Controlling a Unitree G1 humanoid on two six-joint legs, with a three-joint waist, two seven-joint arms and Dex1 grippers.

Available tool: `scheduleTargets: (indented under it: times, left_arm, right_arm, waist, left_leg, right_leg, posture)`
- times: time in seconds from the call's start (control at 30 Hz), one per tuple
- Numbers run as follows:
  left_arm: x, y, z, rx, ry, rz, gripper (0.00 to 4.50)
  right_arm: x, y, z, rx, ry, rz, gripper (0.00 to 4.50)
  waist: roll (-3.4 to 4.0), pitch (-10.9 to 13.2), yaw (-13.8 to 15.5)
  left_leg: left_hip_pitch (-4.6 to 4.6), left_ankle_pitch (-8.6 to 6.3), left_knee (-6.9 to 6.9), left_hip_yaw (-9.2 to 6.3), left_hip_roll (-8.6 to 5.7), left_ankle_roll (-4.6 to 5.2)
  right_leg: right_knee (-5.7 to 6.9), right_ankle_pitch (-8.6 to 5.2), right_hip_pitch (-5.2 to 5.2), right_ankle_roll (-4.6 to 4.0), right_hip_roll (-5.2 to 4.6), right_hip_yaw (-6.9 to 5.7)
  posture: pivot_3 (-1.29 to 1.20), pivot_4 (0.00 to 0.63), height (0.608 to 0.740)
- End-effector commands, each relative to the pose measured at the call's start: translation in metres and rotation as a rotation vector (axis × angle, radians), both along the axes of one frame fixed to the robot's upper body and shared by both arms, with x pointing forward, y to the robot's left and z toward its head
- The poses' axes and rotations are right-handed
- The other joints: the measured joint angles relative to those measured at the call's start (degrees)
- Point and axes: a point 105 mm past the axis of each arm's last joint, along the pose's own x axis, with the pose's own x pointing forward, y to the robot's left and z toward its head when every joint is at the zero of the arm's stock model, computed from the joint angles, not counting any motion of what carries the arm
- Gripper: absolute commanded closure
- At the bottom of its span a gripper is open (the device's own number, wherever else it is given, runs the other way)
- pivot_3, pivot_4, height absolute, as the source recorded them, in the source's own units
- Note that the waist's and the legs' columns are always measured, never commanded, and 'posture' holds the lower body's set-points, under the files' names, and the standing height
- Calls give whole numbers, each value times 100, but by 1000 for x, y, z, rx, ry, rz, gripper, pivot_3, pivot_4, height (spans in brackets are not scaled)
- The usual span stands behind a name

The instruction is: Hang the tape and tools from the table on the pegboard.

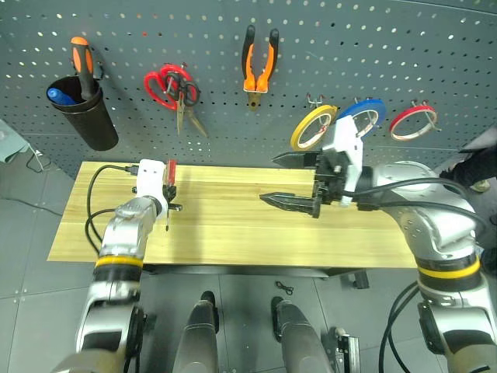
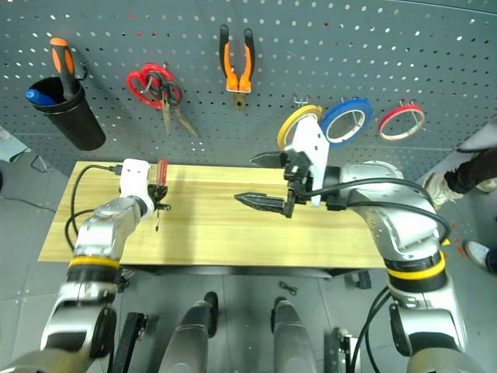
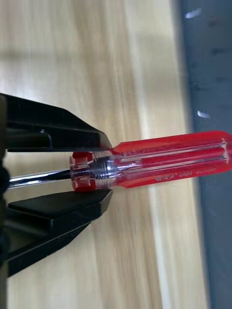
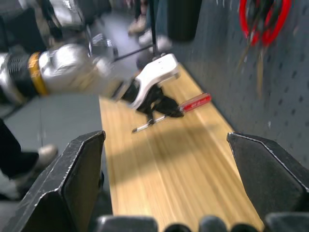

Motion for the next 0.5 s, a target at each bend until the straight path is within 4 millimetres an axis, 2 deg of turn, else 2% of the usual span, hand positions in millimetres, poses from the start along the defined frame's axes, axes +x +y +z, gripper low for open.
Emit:
scheduleTargets:
  times: [0.03, 0.23, 0.4, 0.5]
  left_arm:
    - [-32, -25, 66, 50, -287, -75, 3873]
    - [-62, -19, 175, 214, -738, 47, 3873]
    - [-64, -7, 239, 297, -964, 149, 3873]
    - [-55, -2, 267, 306, -1043, 182, 3873]
  right_arm:
    - [-18, 4, 24, 87, -49, 43, 0]
    - [-17, 12, 63, 239, -88, 56, 0]
    - [-14, 20, 96, 343, -136, 76, 0]
    - [-13, 24, 107, 373, -155, 89, 0]
  waist:
    - [0, 0, 34]
    - [-6, -5, 155]
    - [-10, -17, 183]
    - [-16, -26, 226]
  left_leg:
    - [1, 0, 1, 1, -1, 0]
    - [-1, 16, 6, 1, 0, -15]
    - [-1, 31, 6, 2, 0, -3]
    - [-5, 35, 2, 1, 0, -1]
  right_leg:
    - [2, 0, 1, 0, -1, 0]
    - [-19, 4, 4, 39, 1, -5]
    - [-32, 18, 9, 43, 1, -6]
    - [-35, 24, 7, 32, 2, -11]
  posture:
    - [104, 312, 740]
    - [171, 266, 740]
    - [193, 226, 740]
    - [194, 216, 740]
